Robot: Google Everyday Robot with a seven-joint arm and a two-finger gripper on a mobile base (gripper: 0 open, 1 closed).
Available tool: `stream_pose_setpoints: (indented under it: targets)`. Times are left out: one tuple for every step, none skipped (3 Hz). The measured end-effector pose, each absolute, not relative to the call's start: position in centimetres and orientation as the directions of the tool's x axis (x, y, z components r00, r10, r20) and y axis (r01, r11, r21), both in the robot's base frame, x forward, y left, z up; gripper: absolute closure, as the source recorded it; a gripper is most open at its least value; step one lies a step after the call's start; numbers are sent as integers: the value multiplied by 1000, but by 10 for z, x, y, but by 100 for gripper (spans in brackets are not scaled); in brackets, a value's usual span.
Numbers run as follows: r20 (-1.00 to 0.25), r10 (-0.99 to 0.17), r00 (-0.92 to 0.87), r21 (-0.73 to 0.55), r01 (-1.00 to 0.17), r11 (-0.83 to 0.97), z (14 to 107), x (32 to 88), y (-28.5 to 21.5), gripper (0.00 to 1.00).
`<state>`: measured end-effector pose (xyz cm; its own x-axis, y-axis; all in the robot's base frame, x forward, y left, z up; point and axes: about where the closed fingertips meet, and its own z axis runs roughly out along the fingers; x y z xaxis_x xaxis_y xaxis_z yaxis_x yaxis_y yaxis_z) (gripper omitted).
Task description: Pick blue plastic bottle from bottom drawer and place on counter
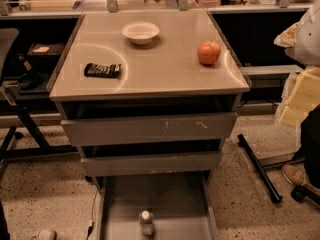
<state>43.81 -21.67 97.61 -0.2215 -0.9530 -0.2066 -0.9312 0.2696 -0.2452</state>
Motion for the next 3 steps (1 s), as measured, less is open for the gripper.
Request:
stream_pose_setpoints:
  targets:
    - [-207,-953,-222,-245,-931,270,976,438,-217,0]
    - [-214,-951,-223,-223,-937,270,959,436,-214,0]
    - [-226,-951,-211,-177,-951,253,917,438,-207,0]
